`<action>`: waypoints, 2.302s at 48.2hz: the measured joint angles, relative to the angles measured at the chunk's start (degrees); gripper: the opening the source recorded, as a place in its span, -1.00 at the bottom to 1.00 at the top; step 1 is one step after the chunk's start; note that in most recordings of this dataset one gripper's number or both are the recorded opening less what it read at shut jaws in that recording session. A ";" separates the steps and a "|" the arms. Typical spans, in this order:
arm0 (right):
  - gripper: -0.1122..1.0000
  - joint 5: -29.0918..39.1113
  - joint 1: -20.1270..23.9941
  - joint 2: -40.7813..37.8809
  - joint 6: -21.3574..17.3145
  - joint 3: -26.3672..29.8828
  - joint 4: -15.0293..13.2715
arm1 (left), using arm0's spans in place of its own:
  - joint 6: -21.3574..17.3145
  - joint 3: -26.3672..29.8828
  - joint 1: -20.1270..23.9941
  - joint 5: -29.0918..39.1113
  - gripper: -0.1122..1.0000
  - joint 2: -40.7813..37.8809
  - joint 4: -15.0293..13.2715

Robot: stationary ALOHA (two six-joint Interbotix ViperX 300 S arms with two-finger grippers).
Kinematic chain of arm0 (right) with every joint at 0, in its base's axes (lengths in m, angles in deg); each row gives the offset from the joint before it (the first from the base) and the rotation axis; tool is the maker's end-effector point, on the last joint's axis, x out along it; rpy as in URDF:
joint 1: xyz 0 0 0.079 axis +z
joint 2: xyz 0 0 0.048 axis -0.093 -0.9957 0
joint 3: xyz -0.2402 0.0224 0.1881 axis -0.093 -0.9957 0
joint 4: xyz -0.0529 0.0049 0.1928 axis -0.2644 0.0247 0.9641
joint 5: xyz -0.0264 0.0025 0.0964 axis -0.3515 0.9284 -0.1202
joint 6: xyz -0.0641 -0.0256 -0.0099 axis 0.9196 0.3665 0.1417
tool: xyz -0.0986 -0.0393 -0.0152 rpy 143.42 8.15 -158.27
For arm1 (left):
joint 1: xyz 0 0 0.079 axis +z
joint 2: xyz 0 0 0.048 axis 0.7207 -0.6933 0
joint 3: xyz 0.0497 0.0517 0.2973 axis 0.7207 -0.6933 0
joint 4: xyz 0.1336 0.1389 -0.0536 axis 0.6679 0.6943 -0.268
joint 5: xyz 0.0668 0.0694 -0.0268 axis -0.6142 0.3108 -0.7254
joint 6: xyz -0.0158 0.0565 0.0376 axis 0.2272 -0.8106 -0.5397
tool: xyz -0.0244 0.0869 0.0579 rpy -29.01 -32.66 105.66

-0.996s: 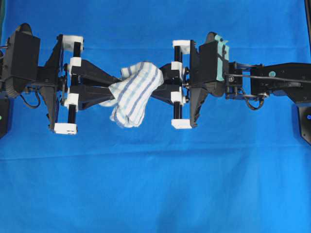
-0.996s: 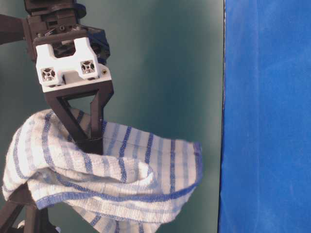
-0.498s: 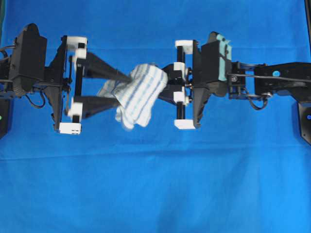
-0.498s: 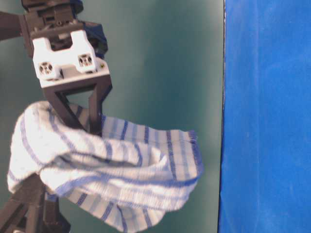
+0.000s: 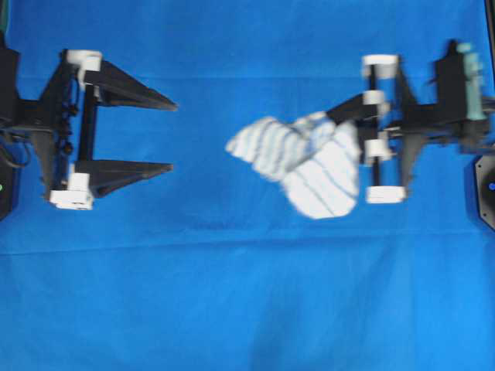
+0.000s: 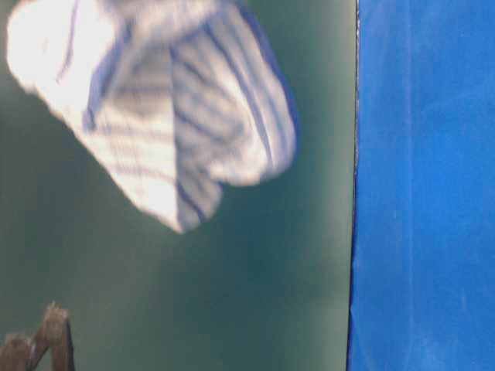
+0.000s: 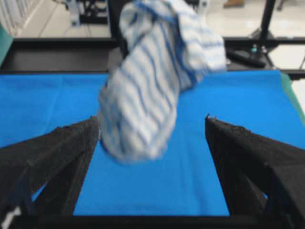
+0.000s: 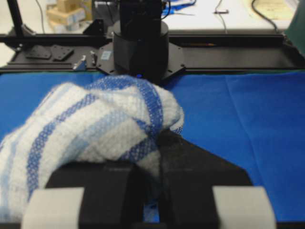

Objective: Hand over the towel.
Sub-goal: 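Lower the towel to the table center with the right gripper, then open the right gripper to release the towel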

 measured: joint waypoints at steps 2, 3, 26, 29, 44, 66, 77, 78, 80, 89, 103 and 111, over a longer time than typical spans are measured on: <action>-0.71 1.32 0.00 2.11 0.09 -1.14 0.18 | 0.00 -0.44 0.00 0.18 0.76 0.79 -0.09; -0.71 1.93 0.00 3.08 0.09 -1.49 0.18 | -0.09 -0.70 0.00 0.18 0.76 1.14 -0.09; -0.71 2.81 -2.90 1.41 -0.26 -1.41 0.44 | 0.00 -2.02 0.00 0.35 0.76 2.90 -0.09; -0.71 3.43 -4.57 -1.14 -0.26 -0.09 0.35 | 0.00 -2.02 0.00 0.35 0.76 2.90 -0.09; -0.71 19.07 -8.88 -20.92 0.44 10.46 0.00 | 0.00 -2.11 0.00 0.26 0.76 2.81 -0.09; -0.71 20.21 -8.70 -38.06 -0.09 15.29 -0.09 | 0.00 -2.55 0.00 0.26 0.76 2.37 -0.09; -0.71 20.13 -8.70 -38.14 -0.18 15.38 0.00 | 0.00 -2.81 0.00 0.35 0.76 2.37 -0.09; -0.71 20.13 -8.70 -38.14 -0.18 15.38 -0.09 | 0.09 -2.81 0.09 0.26 0.76 2.37 -0.09; -0.70 20.13 -8.70 -38.14 -0.18 15.38 0.00 | 0.00 -2.81 0.00 0.35 0.76 2.37 -0.09; -0.29 20.13 -8.70 -38.14 -0.35 15.38 0.18 | 0.00 -2.90 0.00 0.35 0.76 2.37 -0.09; 0.46 22.32 -9.67 -31.73 -0.35 14.24 0.18 | 0.00 -2.81 0.00 0.35 0.76 2.37 -0.09; 0.48 22.50 -9.76 -20.92 -0.44 11.16 0.18 | 0.00 -2.90 0.00 0.26 0.76 2.37 -0.09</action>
